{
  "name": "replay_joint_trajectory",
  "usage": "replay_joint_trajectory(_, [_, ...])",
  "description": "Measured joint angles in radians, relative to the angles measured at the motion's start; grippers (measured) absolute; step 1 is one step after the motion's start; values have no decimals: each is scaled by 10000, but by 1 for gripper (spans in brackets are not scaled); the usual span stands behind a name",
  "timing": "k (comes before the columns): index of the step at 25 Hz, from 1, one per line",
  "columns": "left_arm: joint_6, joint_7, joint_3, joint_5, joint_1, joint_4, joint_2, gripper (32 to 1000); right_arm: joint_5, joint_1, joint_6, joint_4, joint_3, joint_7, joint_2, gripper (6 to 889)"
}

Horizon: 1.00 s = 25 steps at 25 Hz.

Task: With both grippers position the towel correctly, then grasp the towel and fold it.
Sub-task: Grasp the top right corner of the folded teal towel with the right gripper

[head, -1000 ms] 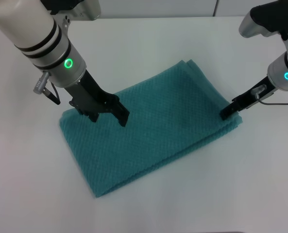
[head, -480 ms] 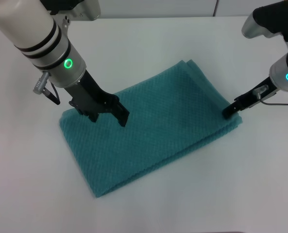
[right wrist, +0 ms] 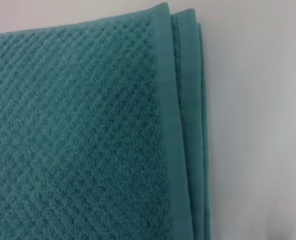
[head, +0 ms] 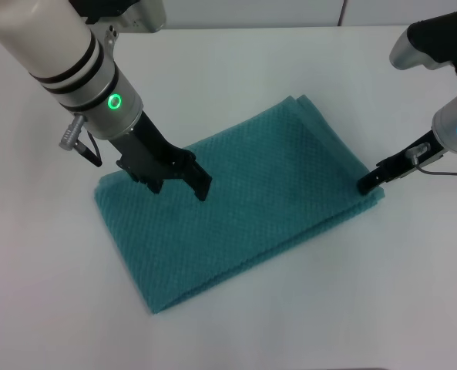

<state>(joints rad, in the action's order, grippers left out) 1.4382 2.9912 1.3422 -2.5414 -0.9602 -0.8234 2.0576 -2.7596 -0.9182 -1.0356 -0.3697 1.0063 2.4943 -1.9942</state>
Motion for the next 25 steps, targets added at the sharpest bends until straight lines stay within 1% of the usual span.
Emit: replay_joint_trajectory(25, [-56, 0, 1, 12, 15, 23, -6, 835, 0, 50, 265, 275, 0, 0, 8, 854])
